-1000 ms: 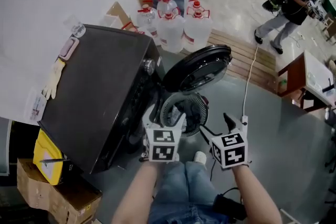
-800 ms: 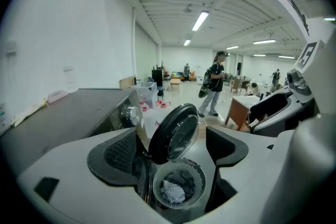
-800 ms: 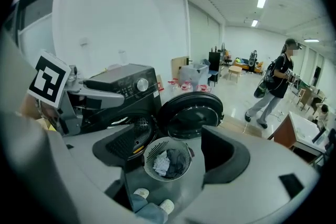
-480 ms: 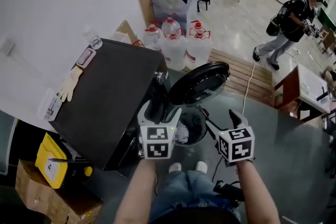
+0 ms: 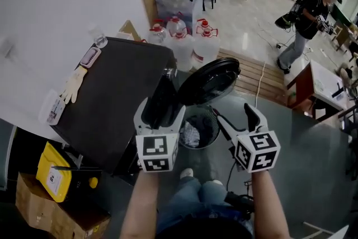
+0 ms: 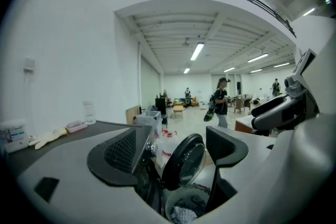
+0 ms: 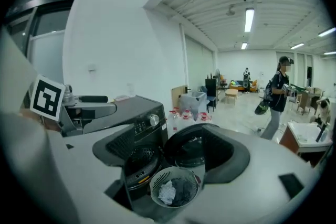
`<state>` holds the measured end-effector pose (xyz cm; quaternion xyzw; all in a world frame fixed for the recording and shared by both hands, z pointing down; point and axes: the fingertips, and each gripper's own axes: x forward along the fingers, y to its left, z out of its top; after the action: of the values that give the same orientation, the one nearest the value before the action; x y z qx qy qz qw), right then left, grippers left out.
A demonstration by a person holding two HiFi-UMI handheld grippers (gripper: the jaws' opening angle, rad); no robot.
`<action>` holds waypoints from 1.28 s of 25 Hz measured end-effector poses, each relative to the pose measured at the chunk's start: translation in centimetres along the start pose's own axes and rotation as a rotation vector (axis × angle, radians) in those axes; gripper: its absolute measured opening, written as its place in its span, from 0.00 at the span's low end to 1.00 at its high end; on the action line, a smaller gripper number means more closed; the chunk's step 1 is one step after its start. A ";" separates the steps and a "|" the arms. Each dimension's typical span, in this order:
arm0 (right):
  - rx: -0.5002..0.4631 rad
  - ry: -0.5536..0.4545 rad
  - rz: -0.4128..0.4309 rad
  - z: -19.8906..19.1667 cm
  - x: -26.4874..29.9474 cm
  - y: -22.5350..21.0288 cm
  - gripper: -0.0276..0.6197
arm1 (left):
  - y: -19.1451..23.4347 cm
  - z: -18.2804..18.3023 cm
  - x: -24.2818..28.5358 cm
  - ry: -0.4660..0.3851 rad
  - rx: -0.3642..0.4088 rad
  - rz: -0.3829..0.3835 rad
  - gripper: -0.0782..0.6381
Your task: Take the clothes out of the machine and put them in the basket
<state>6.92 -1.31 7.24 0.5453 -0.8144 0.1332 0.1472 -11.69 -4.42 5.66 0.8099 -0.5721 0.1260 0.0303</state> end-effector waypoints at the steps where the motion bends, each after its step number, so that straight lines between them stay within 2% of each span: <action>1: -0.024 -0.020 0.009 0.4 -0.5 0.4 0.65 | -0.2 0.4 -0.7 -0.017 0.008 0.006 0.69; 6: -0.123 -0.077 0.048 1.5 -3.7 1.2 0.65 | -2.5 0.8 -3.7 -0.036 0.028 0.046 0.69; 11: -0.196 -0.147 0.073 1.8 -9.8 1.1 0.65 | -6.6 2.2 -8.0 -0.093 0.028 0.091 0.69; 19: -0.219 -0.228 0.114 0.0 -18.2 -0.1 0.63 | -12.0 4.3 -15.5 -0.183 0.061 0.164 0.69; 22: -0.251 -0.256 0.126 0.3 -20.2 0.0 0.57 | -13.4 5.4 -17.7 -0.212 0.071 0.168 0.69; 26: -0.260 -0.317 0.139 1.0 -22.4 0.2 0.43 | -14.8 6.2 -19.8 -0.237 0.115 0.174 0.68; 27: -0.255 -0.334 0.129 1.3 -22.9 0.1 0.39 | -14.7 6.4 -20.4 -0.241 0.124 0.192 0.62; 28: -0.248 -0.351 0.113 1.6 -23.3 -0.1 0.25 | -14.4 6.6 -20.9 -0.246 0.128 0.209 0.35; 29: -0.244 -0.365 0.097 1.9 -23.7 -0.2 0.05 | -14.3 6.8 -21.4 -0.251 0.131 0.212 0.11; 32: -0.255 -0.384 0.082 2.5 -24.2 0.0 0.04 | -14.0 7.2 -22.0 -0.256 0.154 0.191 0.11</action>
<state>15.43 18.29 -4.42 0.5039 -0.8593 -0.0713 0.0516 -4.25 19.21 -5.25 0.7613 -0.6342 0.0674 -0.1171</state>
